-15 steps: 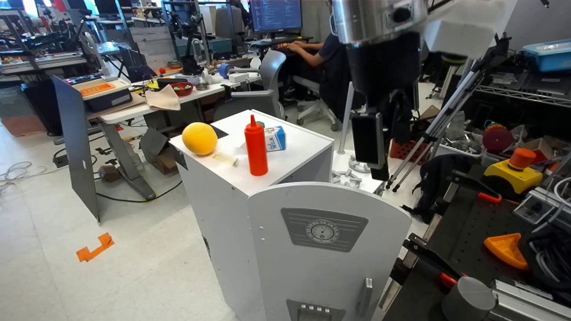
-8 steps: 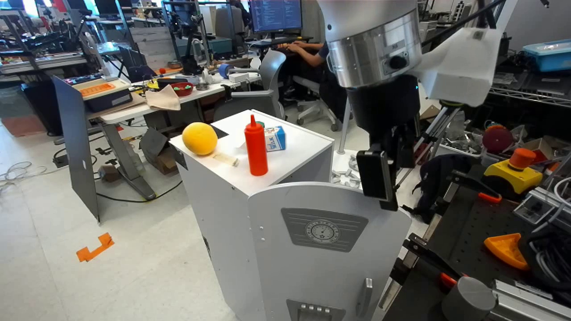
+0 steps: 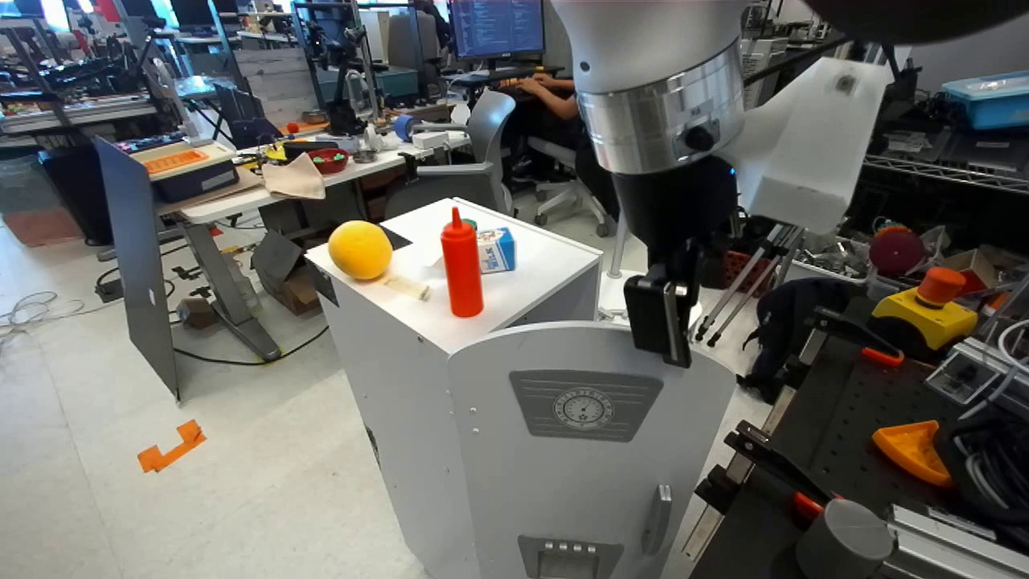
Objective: Close the open cabinet door on the right
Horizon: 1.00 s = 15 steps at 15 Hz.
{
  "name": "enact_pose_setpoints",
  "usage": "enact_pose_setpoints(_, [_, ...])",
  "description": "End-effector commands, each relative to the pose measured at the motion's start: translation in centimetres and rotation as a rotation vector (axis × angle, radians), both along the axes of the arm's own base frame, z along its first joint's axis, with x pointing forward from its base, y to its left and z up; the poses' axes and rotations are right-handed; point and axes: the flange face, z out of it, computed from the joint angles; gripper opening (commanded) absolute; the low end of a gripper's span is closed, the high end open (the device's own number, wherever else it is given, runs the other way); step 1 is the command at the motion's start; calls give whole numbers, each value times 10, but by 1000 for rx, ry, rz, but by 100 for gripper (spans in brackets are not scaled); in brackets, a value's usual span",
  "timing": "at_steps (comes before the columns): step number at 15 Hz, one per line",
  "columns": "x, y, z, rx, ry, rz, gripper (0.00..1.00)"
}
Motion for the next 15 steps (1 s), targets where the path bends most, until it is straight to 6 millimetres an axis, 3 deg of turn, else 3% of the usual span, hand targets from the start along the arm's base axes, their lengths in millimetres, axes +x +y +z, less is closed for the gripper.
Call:
enact_pose_setpoints(1, [22, -13, 7, -56, -144, -63, 100])
enact_pose_setpoints(4, [46, -38, 18, -83, -224, -154, 100])
enact_pose_setpoints(8, [60, -60, 31, -108, -333, -206, 100])
enact_pose_setpoints(13, [62, -62, 39, -120, -531, -214, 100])
enact_pose_setpoints(15, [65, -51, 52, -108, -634, -207, 100])
